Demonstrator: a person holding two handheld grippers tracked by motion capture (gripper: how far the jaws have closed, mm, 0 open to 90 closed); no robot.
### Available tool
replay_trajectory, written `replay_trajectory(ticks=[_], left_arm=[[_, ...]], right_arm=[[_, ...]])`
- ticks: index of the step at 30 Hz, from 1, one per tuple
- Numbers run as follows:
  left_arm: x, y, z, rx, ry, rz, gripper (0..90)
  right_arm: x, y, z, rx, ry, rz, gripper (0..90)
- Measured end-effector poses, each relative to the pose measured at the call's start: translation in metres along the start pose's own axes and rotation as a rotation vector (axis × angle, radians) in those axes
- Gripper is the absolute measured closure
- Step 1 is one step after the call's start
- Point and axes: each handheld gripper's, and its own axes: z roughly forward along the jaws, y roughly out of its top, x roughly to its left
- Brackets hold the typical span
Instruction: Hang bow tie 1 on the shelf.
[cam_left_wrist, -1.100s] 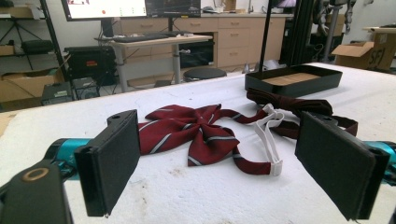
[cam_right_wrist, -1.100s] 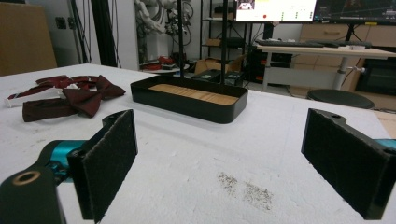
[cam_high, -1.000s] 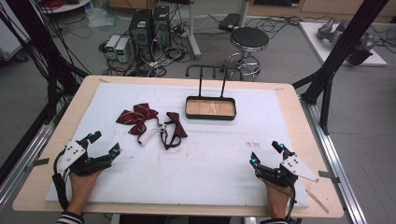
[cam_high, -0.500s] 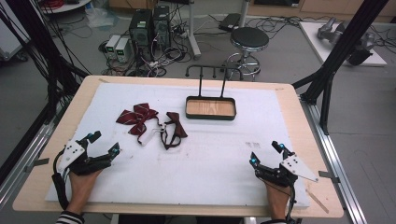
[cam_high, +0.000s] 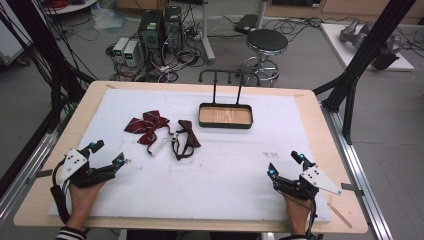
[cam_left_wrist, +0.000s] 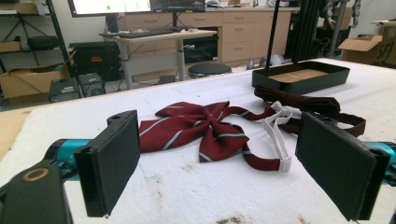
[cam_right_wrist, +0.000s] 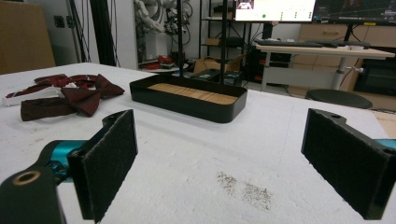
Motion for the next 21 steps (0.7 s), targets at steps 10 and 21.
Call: replay_trajectory(ticks=[10,21], left_arm=[[0.002,0.026,0.001,0.065,-0.011,0.057,14.4],[0.004,0.055,0.015,0.14,-0.022,0.122,14.4]], right_arm=[[0.0,0.0,0.0,0.002,0.0,0.0,9.7],[0.0,0.0,0.0,0.003,-0.001,0.003,9.7]])
